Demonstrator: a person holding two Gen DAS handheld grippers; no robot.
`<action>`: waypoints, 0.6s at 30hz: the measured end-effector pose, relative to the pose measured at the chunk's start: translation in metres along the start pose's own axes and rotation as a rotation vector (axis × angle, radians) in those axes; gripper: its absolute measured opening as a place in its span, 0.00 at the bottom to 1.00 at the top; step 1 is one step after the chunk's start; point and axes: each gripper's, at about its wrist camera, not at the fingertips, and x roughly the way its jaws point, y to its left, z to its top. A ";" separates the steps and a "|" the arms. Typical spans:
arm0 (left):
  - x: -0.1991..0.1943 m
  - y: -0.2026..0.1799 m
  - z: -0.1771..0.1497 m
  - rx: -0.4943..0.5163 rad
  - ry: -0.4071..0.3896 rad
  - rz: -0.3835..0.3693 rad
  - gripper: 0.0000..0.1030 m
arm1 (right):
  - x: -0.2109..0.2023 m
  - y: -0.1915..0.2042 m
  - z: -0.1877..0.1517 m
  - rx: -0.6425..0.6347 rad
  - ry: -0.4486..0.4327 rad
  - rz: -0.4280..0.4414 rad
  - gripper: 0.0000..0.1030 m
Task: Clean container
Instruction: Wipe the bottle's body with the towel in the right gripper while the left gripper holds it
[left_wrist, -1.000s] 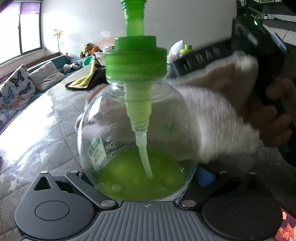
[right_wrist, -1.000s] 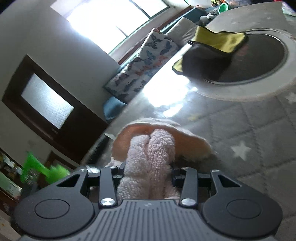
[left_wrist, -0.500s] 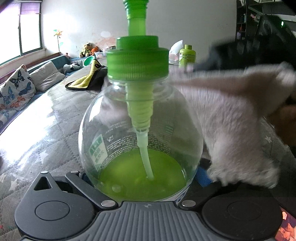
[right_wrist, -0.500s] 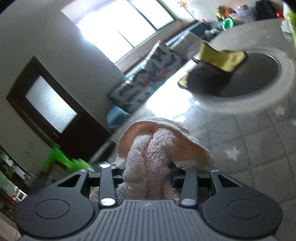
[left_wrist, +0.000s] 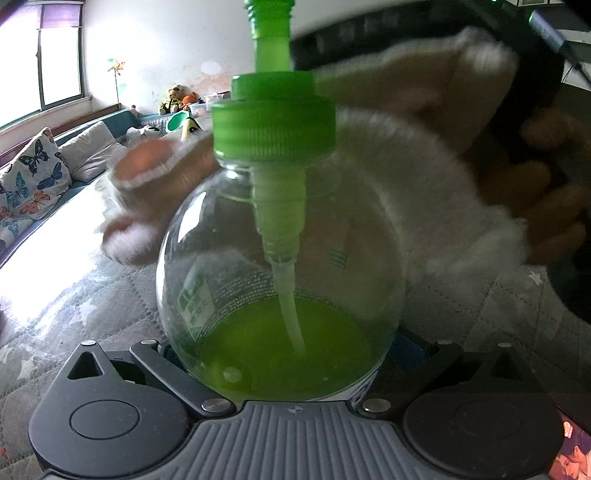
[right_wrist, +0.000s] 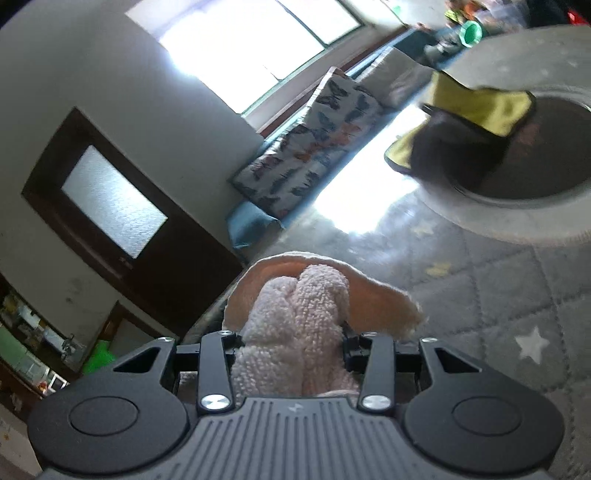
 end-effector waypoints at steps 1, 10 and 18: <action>0.000 -0.001 0.000 0.000 0.000 0.000 1.00 | -0.001 -0.004 -0.002 0.012 0.001 -0.004 0.40; -0.001 -0.001 0.000 0.000 0.000 0.000 1.00 | -0.018 -0.022 -0.027 0.021 0.009 -0.084 0.40; -0.002 -0.001 0.000 0.001 0.000 0.001 1.00 | -0.043 -0.009 -0.053 -0.054 -0.018 -0.166 0.39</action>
